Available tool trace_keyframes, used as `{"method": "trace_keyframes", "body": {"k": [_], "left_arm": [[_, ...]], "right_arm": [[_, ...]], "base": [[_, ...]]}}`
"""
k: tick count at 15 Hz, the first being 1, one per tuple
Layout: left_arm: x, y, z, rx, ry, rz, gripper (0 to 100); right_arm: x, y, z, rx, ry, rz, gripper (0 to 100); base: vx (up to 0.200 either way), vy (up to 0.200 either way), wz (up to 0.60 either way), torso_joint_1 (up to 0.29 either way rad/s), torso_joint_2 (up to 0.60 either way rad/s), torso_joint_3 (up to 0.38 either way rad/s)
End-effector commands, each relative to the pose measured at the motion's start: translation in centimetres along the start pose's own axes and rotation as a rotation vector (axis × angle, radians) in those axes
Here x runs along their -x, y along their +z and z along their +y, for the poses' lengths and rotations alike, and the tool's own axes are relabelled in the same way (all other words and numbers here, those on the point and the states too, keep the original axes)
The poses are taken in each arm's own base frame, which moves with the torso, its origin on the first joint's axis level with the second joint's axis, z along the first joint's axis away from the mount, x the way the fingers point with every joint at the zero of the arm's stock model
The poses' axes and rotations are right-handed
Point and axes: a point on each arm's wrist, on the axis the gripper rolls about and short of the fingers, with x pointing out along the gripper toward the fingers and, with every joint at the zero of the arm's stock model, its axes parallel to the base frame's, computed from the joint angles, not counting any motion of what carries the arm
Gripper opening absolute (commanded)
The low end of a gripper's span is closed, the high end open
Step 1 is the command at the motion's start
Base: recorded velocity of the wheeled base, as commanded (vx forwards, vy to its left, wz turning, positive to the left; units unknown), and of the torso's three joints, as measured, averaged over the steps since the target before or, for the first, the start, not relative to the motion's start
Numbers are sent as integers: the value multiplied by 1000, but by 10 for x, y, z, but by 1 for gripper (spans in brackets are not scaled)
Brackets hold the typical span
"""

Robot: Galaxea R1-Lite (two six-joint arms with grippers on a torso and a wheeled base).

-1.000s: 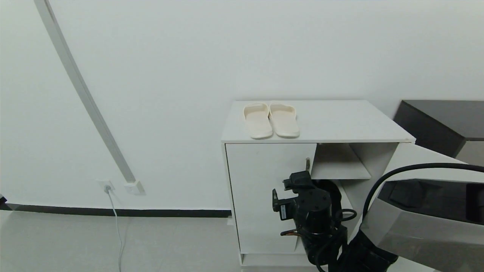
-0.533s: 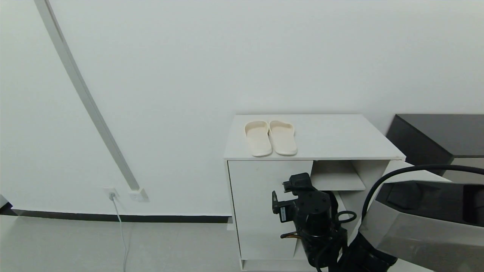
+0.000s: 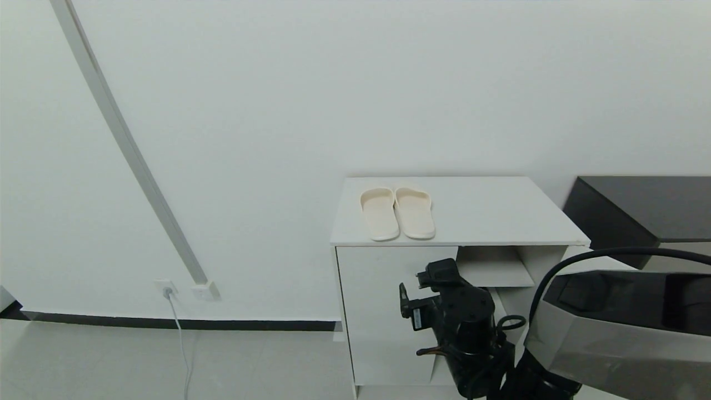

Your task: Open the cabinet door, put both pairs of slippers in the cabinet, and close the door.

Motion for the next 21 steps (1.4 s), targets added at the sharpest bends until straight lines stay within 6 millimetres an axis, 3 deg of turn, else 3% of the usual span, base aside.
{"method": "trace_keyframes", "body": {"k": [1, 3, 7, 10, 14, 21], "left_arm": [[0, 0, 0, -1, 0, 1, 0], [0, 0, 0, 0, -2, 1, 0], [0, 0, 0, 2, -2, 1, 0], [0, 0, 0, 2, -2, 1, 0], [0, 0, 0, 2, -2, 1, 0], [0, 0, 0, 2, -5, 1, 0]], "right_arm": [[2, 1, 2, 20, 54, -42, 100], [-15, 27, 0, 9, 29, -98, 100], [-27, 97, 3, -92, 26, 5, 100], [-37, 129, 2, -131, 9, 50, 100], [-38, 130, 7, -145, 14, 90, 100], [-47, 110, 13, -134, 13, 126, 100]], "base": [[0, 0, 0, 0, 0, 0], [0, 0, 0, 0, 0, 0], [0, 0, 0, 0, 0, 0], [0, 0, 0, 0, 0, 0], [0, 0, 0, 0, 0, 0], [200, 0, 0, 2, 0, 2]]}}
